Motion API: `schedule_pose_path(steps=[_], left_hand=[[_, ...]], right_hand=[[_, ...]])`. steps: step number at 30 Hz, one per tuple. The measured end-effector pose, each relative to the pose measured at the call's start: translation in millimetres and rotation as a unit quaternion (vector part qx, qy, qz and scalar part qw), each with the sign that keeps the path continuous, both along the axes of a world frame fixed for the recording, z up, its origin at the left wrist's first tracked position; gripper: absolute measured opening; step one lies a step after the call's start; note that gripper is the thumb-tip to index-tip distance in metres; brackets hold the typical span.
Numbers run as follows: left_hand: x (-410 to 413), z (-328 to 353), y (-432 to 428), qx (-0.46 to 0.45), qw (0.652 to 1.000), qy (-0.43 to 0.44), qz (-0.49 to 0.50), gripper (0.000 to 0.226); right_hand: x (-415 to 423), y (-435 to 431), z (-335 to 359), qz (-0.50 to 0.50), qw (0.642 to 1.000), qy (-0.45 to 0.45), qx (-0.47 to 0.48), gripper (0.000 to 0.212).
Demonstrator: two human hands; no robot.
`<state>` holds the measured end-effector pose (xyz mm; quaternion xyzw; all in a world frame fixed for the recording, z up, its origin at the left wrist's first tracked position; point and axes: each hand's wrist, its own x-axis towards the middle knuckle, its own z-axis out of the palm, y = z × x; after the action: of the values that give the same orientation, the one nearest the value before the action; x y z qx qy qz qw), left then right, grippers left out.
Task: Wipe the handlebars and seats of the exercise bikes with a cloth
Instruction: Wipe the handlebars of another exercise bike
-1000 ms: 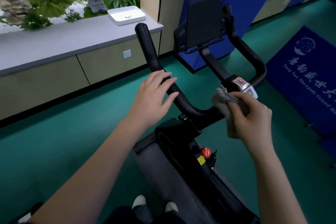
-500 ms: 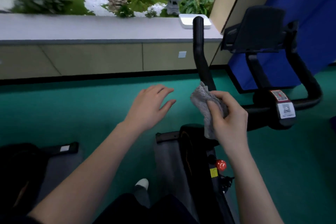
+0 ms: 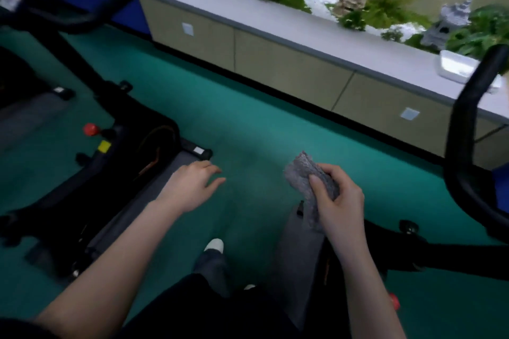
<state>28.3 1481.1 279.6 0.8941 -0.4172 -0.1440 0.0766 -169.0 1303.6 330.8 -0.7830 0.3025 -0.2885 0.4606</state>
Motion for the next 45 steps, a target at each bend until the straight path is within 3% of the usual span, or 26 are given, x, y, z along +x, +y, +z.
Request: schedule_pose_path(steps=[5,9,23,33,45], left_hand=[[17,-15,85,0.031,0.993,0.029,0.115,0.039],[31,-26,139,0.062,0.980,0.075,0.173,0.042],[136,-32,273,0.060,0.977,0.054,0.200,0.047],[203,-25,293,-0.035,0.970,0.068,0.231,0.051],[309,7,213,-0.144,0.953,0.016,0.267,0.042]], right_hand=[[35,31,-4,0.075,0.997,0.013,0.009,0.021],[68,60,-5,0.110,0.994,0.016,0.016,0.034],[210,187,-17,0.154,0.986,0.046,0.029,0.032],[284,228,-15,0.173,0.982,0.056,0.046,0.024],[387,140,-10,0.150,0.987,0.028,0.047,0.025]])
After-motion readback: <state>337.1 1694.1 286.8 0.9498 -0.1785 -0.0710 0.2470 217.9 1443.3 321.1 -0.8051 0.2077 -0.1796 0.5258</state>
